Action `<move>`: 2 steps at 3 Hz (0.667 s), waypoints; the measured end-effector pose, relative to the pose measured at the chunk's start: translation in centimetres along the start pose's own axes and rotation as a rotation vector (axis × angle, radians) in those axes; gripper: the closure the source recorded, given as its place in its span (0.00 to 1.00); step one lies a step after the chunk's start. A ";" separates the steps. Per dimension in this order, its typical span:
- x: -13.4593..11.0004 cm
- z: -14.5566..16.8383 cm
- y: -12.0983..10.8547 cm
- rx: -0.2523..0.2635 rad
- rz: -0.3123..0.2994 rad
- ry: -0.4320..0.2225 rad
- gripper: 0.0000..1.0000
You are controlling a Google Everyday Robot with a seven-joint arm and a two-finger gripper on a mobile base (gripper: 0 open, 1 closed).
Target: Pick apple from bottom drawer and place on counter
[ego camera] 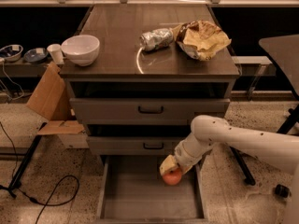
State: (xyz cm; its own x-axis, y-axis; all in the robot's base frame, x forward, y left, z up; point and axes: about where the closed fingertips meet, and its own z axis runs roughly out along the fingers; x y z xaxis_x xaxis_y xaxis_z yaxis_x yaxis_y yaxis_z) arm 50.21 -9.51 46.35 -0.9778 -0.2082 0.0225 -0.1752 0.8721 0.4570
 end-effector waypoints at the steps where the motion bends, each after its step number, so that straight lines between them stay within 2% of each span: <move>1: 0.9 -6.1 2.3 0.044 -0.046 -0.017 1.00; 2: 0.9 -6.1 2.3 0.044 -0.046 -0.017 1.00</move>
Offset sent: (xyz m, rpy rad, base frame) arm -0.0067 -0.0074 0.0498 -0.0242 -0.0286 0.0275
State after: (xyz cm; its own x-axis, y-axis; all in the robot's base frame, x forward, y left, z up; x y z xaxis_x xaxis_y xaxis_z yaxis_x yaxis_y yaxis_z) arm 49.62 -10.44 52.84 -0.9703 -0.2414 -0.0131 -0.2246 0.8804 0.4177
